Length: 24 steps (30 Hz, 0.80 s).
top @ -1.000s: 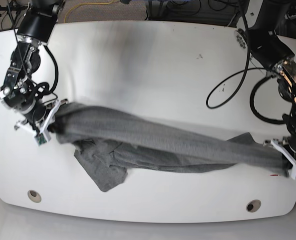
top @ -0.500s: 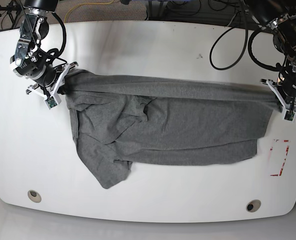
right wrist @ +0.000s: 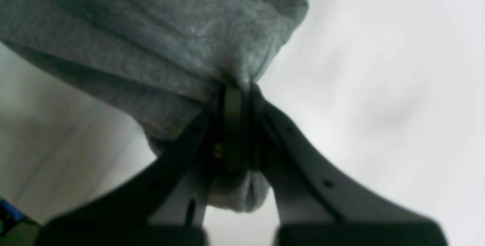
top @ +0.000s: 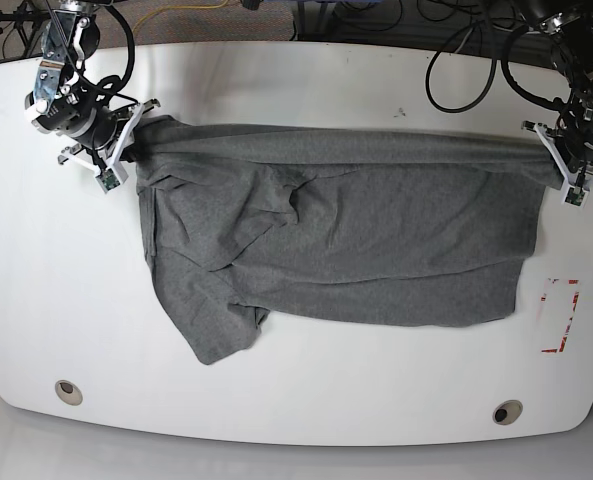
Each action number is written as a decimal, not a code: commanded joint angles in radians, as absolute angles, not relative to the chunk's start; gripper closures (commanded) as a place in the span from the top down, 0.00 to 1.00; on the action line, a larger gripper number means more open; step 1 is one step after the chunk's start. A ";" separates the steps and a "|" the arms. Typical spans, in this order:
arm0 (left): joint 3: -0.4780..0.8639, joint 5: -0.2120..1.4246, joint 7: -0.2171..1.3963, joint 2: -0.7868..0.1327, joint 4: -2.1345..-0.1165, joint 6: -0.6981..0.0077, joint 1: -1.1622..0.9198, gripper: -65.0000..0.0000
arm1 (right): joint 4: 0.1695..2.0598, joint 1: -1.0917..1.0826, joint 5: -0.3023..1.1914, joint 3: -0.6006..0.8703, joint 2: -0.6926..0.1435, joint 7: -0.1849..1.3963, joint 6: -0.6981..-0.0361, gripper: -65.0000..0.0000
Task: Fold the T-shirt properly
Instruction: 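Lay the shirt down, dragging its held edge back with both grippers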
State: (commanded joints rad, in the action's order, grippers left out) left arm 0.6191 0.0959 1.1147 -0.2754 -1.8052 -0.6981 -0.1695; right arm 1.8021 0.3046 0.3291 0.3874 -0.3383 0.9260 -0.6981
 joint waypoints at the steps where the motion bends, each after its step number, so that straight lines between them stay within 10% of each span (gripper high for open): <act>1: 0.619 0.096 1.115 -0.280 -1.794 -0.698 -0.171 0.00 | 1.802 0.309 0.329 0.387 -0.338 0.926 -0.698 0.01; 12: 0.613 0.101 1.113 -0.306 -1.739 -0.698 -0.166 0.02 | 1.802 0.335 0.329 0.386 -0.338 0.926 -0.698 0.03; 17: 0.598 0.101 1.113 -0.306 -1.742 -0.698 -0.140 0.15 | 1.802 0.335 0.331 0.386 -0.338 0.926 -0.698 0.19; 24: 0.558 0.097 1.115 -0.306 -1.739 -0.698 -0.096 0.02 | 1.804 0.335 0.332 0.386 -0.338 0.926 -0.698 0.21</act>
